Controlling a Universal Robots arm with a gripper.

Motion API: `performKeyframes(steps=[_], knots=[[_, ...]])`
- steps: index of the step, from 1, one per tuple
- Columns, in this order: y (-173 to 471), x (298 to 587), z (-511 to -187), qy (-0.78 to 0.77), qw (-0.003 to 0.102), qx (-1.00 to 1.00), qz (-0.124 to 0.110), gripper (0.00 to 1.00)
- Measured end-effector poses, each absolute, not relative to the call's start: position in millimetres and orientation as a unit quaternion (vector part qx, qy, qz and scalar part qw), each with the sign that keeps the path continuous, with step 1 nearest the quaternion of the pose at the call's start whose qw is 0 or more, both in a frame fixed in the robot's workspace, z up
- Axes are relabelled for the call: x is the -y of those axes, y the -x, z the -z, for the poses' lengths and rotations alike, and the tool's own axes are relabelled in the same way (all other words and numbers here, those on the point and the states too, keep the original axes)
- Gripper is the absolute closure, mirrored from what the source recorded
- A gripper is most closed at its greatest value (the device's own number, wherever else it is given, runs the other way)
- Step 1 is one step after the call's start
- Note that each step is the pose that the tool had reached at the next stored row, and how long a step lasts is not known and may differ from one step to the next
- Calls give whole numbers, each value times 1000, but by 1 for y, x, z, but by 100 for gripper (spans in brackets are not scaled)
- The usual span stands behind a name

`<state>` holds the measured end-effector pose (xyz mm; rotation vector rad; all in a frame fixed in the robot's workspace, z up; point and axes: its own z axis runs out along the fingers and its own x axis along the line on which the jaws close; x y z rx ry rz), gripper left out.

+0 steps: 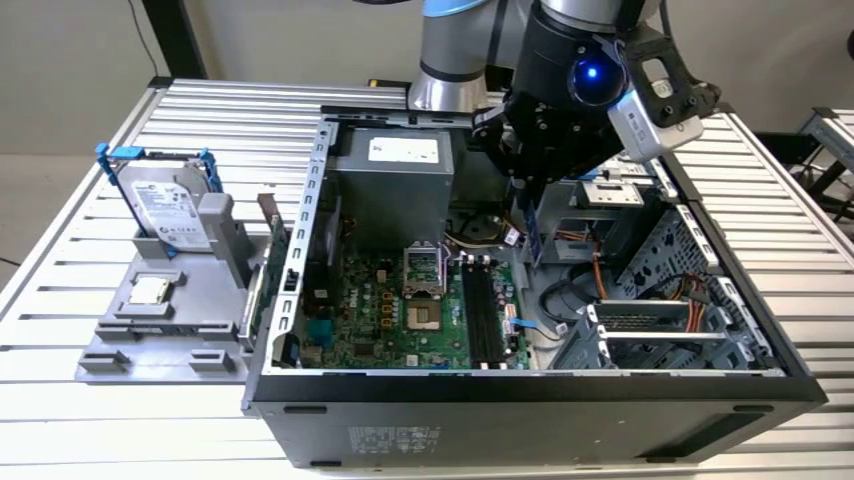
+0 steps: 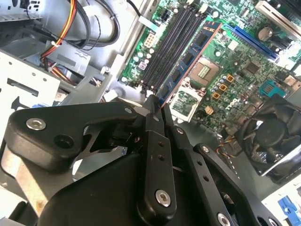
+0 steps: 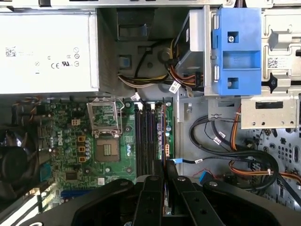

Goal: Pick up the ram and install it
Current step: 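Insert the ram into the slot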

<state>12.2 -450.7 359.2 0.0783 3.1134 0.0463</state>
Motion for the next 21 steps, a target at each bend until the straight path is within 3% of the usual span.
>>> performKeyframes(steps=[21], knots=[[-12, 451, -342, -25, 13, -999, -15, 100]])
